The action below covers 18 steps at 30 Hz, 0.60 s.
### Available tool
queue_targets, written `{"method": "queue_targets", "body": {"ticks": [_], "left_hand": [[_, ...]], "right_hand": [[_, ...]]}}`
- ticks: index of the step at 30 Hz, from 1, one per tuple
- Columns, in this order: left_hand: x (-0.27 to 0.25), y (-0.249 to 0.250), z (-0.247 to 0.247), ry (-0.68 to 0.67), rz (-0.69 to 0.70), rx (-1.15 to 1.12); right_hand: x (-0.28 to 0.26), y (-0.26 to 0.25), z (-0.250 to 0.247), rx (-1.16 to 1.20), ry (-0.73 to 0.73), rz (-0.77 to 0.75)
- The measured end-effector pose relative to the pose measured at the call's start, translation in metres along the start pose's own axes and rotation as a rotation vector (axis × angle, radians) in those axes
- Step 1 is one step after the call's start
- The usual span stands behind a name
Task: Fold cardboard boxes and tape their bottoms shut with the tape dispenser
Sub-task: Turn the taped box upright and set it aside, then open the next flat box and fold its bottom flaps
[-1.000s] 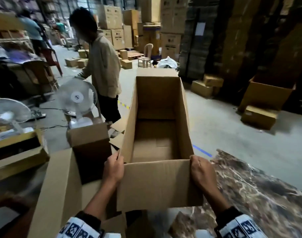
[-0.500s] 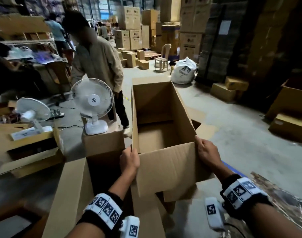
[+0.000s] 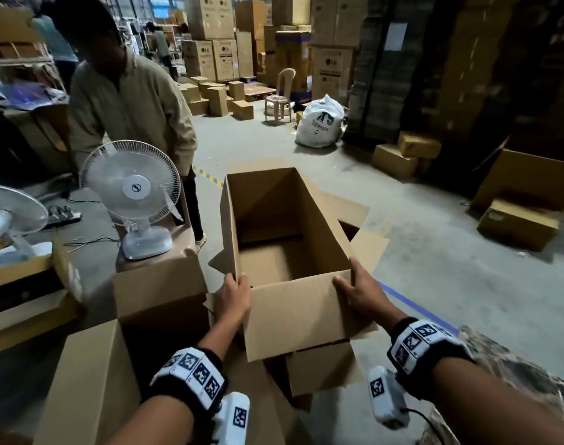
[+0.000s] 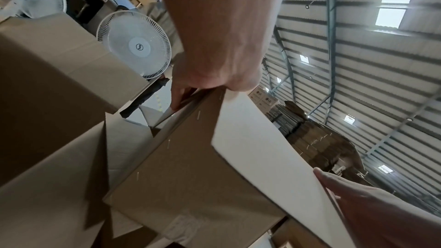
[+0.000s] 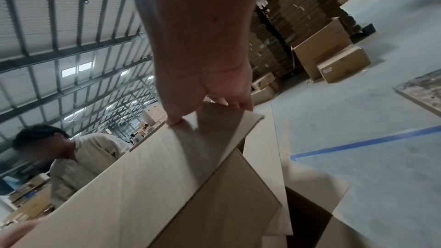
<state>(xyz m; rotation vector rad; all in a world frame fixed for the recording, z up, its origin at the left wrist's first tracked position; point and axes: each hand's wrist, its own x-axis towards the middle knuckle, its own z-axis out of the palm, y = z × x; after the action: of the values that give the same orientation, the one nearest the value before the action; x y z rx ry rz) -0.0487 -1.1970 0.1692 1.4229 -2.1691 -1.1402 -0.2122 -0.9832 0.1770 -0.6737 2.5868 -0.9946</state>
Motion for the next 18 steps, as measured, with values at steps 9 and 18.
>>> {"method": "queue_targets", "body": {"ticks": [9,18], "left_hand": [[-0.025,0.033,-0.023,0.073,0.293,0.129],[-0.227,0.098,-0.02,0.018,0.787,-0.254]], "right_hand": [[-0.036,-0.017,-0.041,-0.083,0.021,-0.048],[-0.24,0.021,-0.122,0.255,0.488,-0.146]]}}
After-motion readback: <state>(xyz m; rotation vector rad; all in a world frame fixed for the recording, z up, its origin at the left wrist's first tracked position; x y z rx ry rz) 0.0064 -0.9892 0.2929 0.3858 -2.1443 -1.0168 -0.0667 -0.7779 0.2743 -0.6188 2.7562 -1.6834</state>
